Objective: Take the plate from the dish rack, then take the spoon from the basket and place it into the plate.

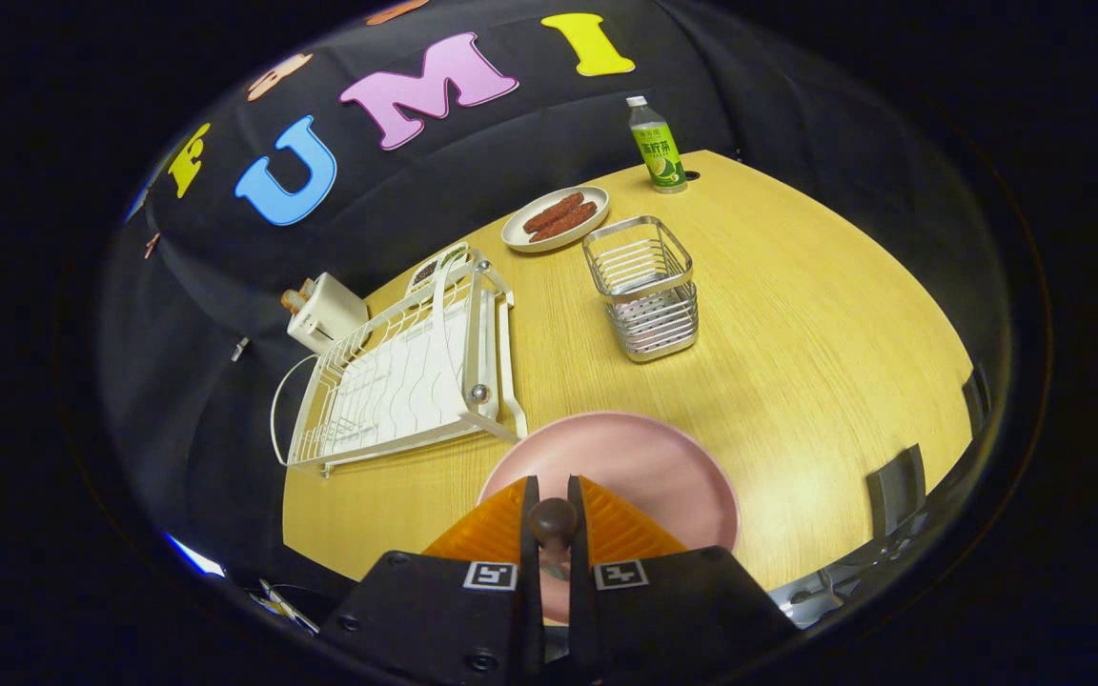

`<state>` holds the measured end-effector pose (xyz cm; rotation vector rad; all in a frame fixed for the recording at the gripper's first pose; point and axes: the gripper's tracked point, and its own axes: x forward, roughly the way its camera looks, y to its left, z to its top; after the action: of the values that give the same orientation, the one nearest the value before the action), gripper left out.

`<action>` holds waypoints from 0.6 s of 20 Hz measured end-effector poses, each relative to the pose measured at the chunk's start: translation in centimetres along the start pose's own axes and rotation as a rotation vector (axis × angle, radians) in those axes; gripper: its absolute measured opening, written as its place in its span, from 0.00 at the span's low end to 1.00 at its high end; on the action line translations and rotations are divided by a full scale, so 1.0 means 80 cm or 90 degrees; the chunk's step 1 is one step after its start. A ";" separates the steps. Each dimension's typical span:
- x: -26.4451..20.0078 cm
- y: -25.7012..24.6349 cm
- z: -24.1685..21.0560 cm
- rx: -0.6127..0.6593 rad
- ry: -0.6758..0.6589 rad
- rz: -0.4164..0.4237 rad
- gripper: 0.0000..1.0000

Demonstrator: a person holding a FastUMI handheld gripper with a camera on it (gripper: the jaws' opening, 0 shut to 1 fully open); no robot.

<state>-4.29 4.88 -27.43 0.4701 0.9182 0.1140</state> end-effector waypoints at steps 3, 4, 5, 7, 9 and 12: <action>0.009 0.002 0.005 -0.001 -0.001 -0.007 0.16; 0.011 0.002 0.006 -0.008 -0.001 -0.014 0.17; 0.013 -0.002 0.007 -0.017 -0.002 -0.020 0.21; 0.013 -0.009 0.009 -0.032 -0.007 -0.034 0.29; 0.010 -0.014 0.009 -0.040 -0.009 -0.042 0.47; 0.004 -0.016 0.009 -0.055 -0.012 -0.047 0.81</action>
<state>-3.67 3.60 -27.82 0.3565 0.9069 0.0804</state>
